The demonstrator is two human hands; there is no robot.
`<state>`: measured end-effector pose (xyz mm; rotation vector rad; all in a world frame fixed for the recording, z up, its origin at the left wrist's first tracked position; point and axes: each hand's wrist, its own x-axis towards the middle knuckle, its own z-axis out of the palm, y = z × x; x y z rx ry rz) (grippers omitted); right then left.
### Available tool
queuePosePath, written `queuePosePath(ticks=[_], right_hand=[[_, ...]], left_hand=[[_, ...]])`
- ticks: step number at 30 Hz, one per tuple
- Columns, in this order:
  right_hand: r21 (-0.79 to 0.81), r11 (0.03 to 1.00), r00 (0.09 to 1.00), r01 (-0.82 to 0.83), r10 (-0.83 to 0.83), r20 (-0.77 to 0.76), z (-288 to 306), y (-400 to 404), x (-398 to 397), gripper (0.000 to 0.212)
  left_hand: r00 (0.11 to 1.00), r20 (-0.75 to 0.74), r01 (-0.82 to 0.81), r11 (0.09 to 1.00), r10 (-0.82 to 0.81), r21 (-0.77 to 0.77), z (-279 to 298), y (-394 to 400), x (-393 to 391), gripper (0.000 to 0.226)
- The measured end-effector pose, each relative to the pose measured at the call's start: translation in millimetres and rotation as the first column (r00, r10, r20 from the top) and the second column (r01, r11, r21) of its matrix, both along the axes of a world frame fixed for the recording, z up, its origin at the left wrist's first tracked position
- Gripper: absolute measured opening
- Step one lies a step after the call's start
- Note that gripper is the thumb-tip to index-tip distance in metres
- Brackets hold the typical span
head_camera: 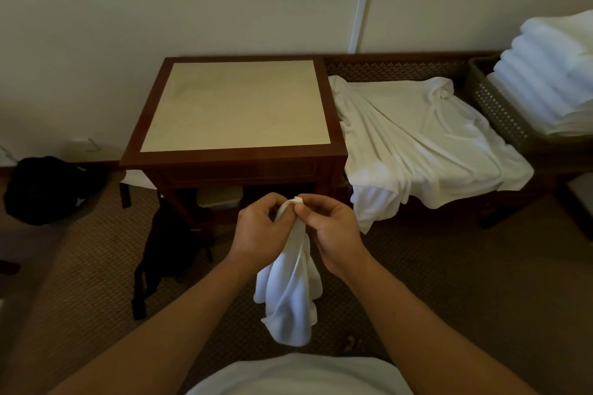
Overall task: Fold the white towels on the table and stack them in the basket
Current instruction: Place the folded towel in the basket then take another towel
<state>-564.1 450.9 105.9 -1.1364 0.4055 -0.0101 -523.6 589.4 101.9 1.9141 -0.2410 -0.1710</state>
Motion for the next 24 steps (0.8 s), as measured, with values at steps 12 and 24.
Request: queuePosePath(ticks=[12,24], right_hand=[[-0.5,0.866,0.99,0.022,0.052,0.134,13.5,-11.4,9.8,0.02],[-0.819,0.566,0.946,0.091,0.209,0.249,85.4,-29.9,38.0,0.017]], left_hand=[[0.988,-0.04,0.145,0.989,-0.147,-0.04,-7.3,12.4,13.2,0.013],[0.971,-0.005,0.238,0.963,-0.239,0.125,-3.9,5.2,31.0,0.016]])
